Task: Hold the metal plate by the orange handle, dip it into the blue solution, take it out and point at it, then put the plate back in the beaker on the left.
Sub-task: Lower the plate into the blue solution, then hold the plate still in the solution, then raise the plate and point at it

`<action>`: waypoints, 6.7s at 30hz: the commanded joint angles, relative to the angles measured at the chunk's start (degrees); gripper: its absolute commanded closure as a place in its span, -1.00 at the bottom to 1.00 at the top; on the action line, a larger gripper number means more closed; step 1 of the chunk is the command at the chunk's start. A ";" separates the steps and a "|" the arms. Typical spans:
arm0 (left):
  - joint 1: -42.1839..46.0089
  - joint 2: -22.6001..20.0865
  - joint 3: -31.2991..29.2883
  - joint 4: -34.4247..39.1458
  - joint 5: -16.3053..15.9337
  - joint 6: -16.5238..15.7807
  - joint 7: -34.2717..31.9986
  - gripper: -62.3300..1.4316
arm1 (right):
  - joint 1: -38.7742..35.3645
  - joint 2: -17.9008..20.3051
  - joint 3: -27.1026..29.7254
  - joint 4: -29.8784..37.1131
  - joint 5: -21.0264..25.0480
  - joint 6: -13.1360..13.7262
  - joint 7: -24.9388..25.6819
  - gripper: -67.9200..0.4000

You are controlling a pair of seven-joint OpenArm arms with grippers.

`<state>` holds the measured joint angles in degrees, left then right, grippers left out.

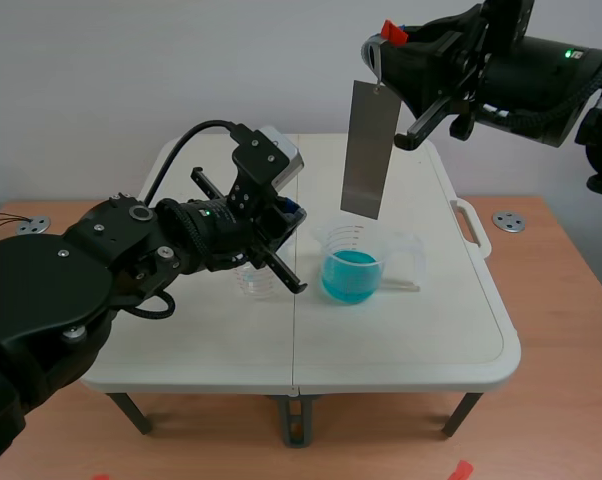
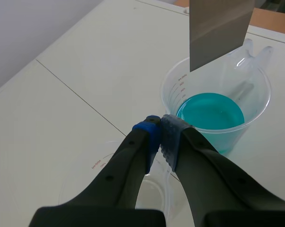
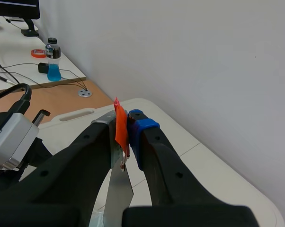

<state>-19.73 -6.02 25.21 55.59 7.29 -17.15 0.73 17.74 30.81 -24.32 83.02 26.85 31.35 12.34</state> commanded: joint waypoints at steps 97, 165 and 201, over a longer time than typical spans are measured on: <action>64.30 -26.86 -9.09 -0.59 -21.16 1.33 -6.71 0.90 | 0.96 -10.49 1.01 -23.98 -4.39 6.88 6.05 0.96; 62.75 -26.08 -9.11 -1.03 -21.16 1.36 -5.64 0.90 | 1.01 -10.32 1.01 -24.76 -5.01 6.86 7.96 0.96; 61.59 -26.05 -9.11 -3.08 -21.18 1.36 -5.68 0.90 | 0.96 -6.78 1.33 -17.92 -4.98 9.01 14.64 0.96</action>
<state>41.25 -32.23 16.10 52.01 -13.61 -15.44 -4.60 17.41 23.38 -24.05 63.68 21.02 40.14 25.89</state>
